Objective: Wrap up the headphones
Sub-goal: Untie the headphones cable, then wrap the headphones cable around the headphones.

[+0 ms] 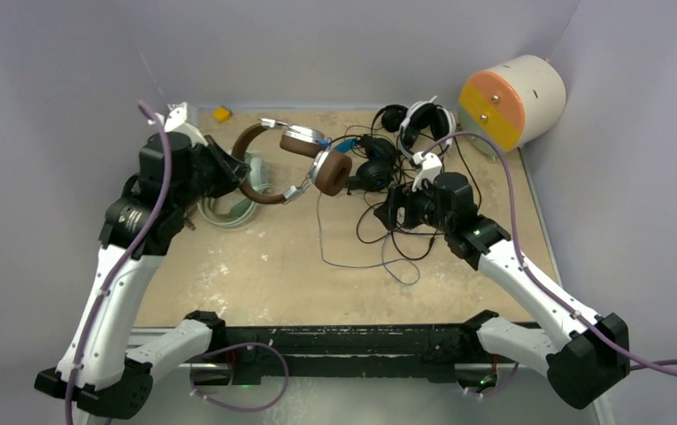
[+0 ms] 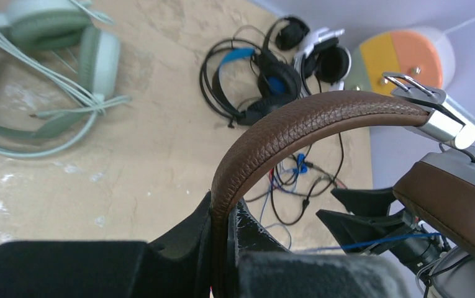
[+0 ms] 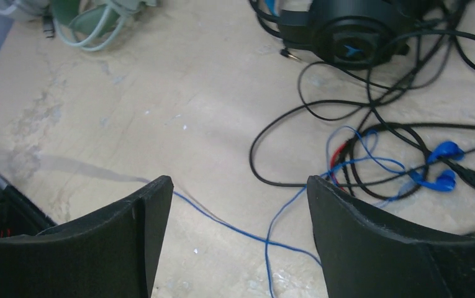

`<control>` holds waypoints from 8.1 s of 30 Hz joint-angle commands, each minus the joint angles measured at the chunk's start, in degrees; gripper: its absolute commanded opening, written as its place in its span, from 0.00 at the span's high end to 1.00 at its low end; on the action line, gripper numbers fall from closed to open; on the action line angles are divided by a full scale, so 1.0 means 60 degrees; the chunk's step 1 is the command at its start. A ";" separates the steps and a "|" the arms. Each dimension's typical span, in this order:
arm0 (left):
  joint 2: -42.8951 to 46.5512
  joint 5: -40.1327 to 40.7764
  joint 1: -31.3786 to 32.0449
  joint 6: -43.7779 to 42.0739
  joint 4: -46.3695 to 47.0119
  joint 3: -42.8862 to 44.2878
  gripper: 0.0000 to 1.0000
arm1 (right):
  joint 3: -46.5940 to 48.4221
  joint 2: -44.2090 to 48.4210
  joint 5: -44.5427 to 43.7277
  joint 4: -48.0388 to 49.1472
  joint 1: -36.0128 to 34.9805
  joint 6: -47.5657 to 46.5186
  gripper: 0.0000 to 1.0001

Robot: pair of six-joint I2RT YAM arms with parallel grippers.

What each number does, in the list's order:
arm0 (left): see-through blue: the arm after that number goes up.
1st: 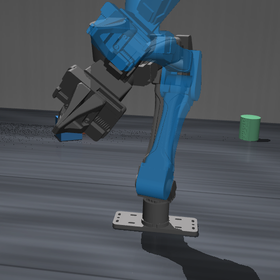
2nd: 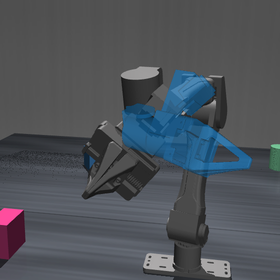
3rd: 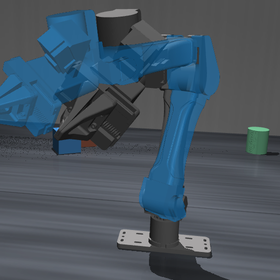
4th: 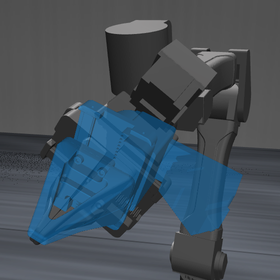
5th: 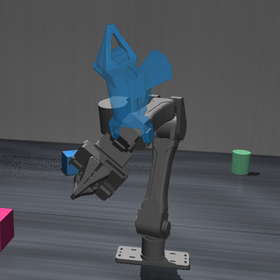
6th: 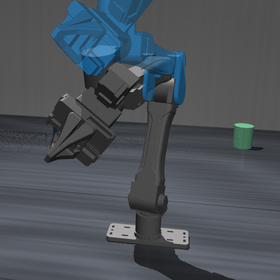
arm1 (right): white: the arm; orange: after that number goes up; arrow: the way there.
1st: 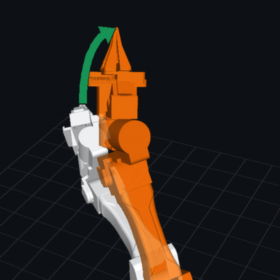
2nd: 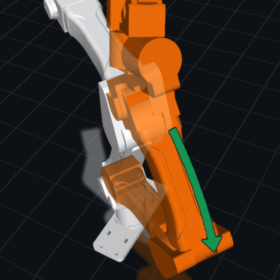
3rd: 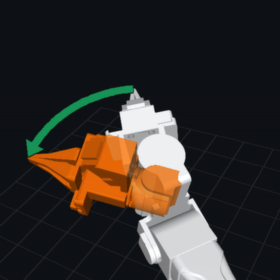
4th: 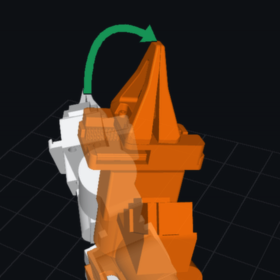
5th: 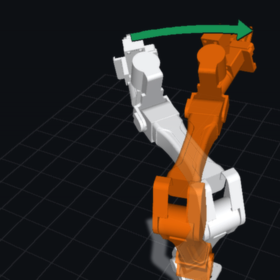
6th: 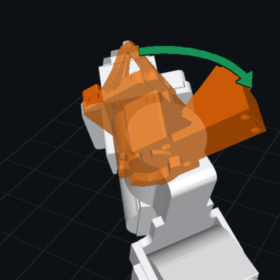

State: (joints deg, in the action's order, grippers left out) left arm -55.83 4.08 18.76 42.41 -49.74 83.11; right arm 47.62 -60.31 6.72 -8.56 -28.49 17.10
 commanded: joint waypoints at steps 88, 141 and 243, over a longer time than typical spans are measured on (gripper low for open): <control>-0.3624 -0.6300 -0.0593 -0.0788 -0.2730 0.2491 1.00 | -0.1494 -0.3858 0.3487 1.1140 -0.0012 -0.0956 0.31; -0.3501 -0.7687 -0.0549 0.1981 0.1660 0.0286 1.00 | -0.1912 -0.6166 0.5894 1.5117 -0.1887 0.3478 0.83; -0.0796 -0.1362 0.3362 -0.3661 0.2055 -0.3571 1.00 | 0.3401 -0.4036 0.2088 0.0341 0.0134 -0.0767 1.00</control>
State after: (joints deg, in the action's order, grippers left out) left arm -64.60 6.72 38.70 14.22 -36.29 57.28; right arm 71.48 -85.12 11.84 -14.83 -27.88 10.17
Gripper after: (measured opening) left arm 0.033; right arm 0.011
